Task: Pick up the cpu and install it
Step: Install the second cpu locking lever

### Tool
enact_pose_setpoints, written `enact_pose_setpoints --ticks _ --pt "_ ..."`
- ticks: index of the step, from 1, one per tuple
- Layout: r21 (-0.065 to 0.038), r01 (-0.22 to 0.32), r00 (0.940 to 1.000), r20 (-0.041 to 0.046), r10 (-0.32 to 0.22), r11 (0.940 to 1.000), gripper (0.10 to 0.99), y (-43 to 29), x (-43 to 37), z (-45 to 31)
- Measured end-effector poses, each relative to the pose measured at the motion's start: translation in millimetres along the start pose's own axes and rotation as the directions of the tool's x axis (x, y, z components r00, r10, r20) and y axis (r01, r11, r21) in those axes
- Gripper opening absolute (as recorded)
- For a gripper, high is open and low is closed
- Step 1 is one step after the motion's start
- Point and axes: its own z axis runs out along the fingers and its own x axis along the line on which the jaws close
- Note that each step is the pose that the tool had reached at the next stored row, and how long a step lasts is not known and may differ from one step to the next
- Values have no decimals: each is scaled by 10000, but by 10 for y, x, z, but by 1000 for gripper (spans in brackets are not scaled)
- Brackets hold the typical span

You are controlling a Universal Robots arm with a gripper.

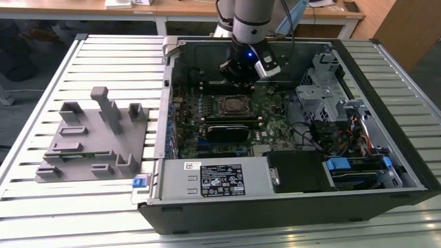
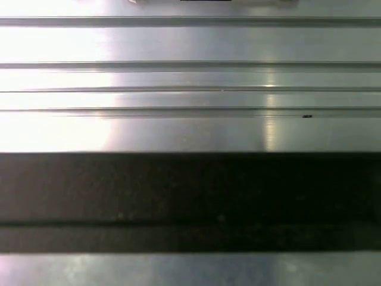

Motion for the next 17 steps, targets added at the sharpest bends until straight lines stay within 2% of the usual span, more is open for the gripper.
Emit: enact_pose_setpoints --ticks 17 --pt "0 0 10000 0 0 10000 106 -128 -48 -6"
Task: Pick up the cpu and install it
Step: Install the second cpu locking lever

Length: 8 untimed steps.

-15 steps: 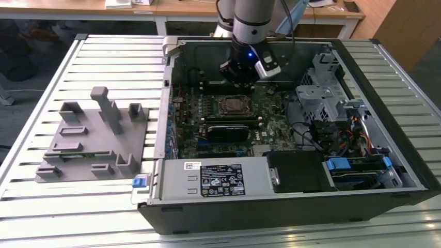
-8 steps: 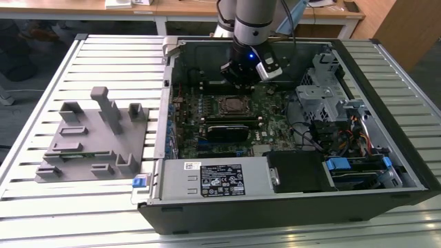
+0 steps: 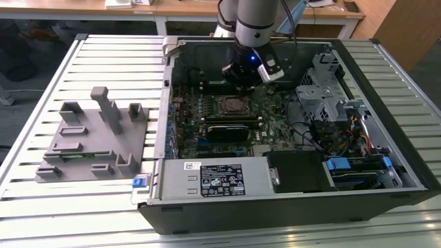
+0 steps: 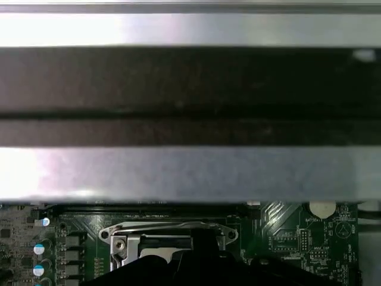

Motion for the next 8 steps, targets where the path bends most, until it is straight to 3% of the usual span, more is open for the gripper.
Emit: enact_pose_setpoints --ticks 8 --pt "-31 0 10000 -1 0 10000 106 -4 -2 -203"
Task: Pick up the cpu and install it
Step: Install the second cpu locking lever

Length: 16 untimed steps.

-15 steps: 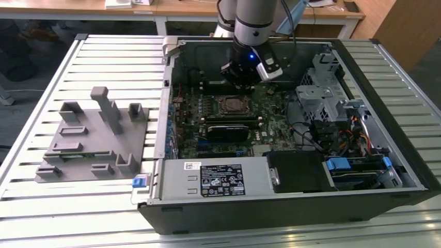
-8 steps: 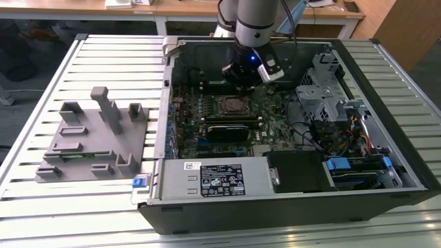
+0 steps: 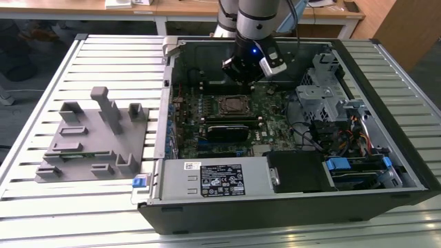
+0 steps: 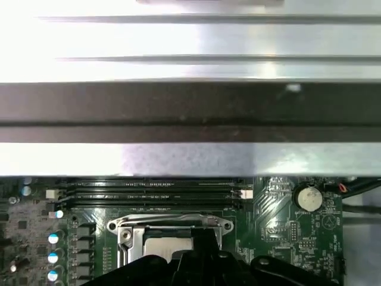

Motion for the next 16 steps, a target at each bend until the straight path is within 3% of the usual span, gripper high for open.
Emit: enact_pose_setpoints --ticks 4,13,15,16 --pt "0 -1 10000 0 1 10000 106 -73 -2 -12" --pt "0 -1 10000 -13 1 10000 106 -364 -9 -28" --pt "1 -5 10000 -78 5 10000 106 -394 -15 -31" --pt "2 -10 9999 -164 10 10000 106 -398 -24 -32"
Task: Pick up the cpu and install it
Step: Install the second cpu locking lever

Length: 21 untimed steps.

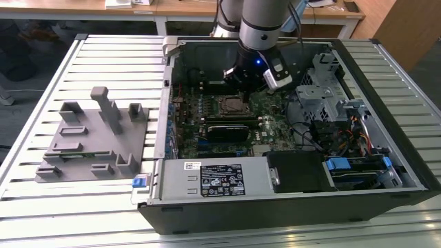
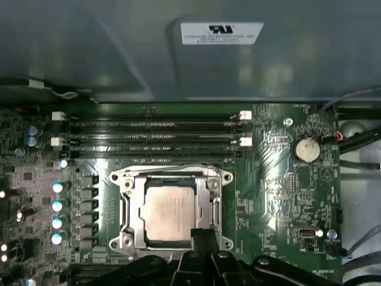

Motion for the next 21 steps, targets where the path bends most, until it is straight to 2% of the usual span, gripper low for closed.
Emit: enact_pose_setpoints --ticks 2,3,6,10,14,17,21 --pt "-2 -11 9998 -185 10 10000 106 -3 -18 -1" --pt "-28 -12 9998 -213 11 10000 106 -11 -19 -3" --pt "-64 -11 9998 -213 10 10000 106 -65 -20 -4" --pt "-96 -11 9998 -214 9 10000 106 -172 -23 -6" --pt "-166 -11 9998 -216 7 9999 106 -237 -23 -10" --pt "-213 -11 9998 -218 6 9998 106 -275 31 -11" --pt "-254 -9 9998 -213 4 9997 106 -311 147 -13"
